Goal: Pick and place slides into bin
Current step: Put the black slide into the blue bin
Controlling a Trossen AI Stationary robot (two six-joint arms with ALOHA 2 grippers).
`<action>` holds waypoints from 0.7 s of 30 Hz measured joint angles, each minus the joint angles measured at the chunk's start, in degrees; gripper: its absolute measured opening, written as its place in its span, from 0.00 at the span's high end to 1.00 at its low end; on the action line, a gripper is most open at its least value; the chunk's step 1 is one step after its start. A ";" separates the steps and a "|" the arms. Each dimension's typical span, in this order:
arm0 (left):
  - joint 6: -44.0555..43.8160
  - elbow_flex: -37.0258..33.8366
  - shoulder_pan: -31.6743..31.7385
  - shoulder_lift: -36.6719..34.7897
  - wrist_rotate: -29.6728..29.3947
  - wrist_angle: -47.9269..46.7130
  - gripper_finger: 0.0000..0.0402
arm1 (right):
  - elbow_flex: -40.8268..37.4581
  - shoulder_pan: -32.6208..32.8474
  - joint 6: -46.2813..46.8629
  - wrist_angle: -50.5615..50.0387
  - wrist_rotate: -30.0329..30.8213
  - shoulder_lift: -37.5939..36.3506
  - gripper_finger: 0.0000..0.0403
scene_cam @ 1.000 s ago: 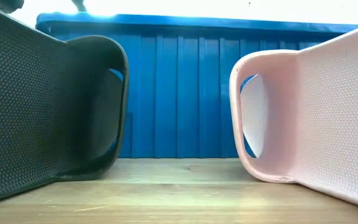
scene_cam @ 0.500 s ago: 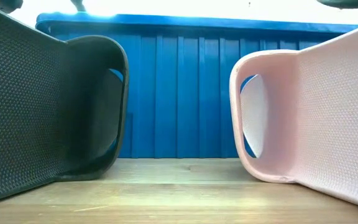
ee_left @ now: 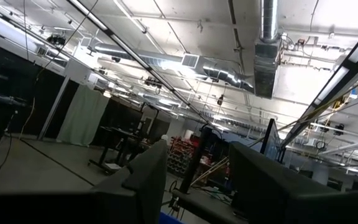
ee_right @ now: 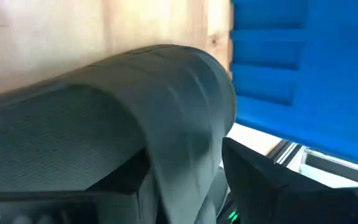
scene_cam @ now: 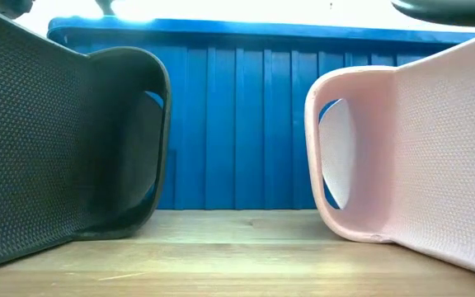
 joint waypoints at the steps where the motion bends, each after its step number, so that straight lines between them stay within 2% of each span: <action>1: 0.00 -0.05 0.01 0.00 0.00 -0.11 0.60 | -0.54 0.00 0.71 0.03 -0.07 -0.01 0.63; 4: 0.02 -0.11 0.00 0.08 0.00 -0.01 0.60 | -1.92 0.00 4.18 0.27 -0.78 -0.23 0.71; 9: 0.02 -0.36 0.00 -0.11 0.00 -0.06 0.60 | -3.15 0.00 5.06 1.20 -1.78 -1.10 0.94; 15: 0.00 -0.46 0.00 -0.37 0.00 -0.08 0.60 | -1.93 -0.07 4.58 1.19 -5.79 -3.96 0.97; 21: 0.00 -0.48 0.00 -0.37 0.00 -0.04 0.60 | 0.60 -0.10 3.60 0.26 -6.02 -11.69 0.97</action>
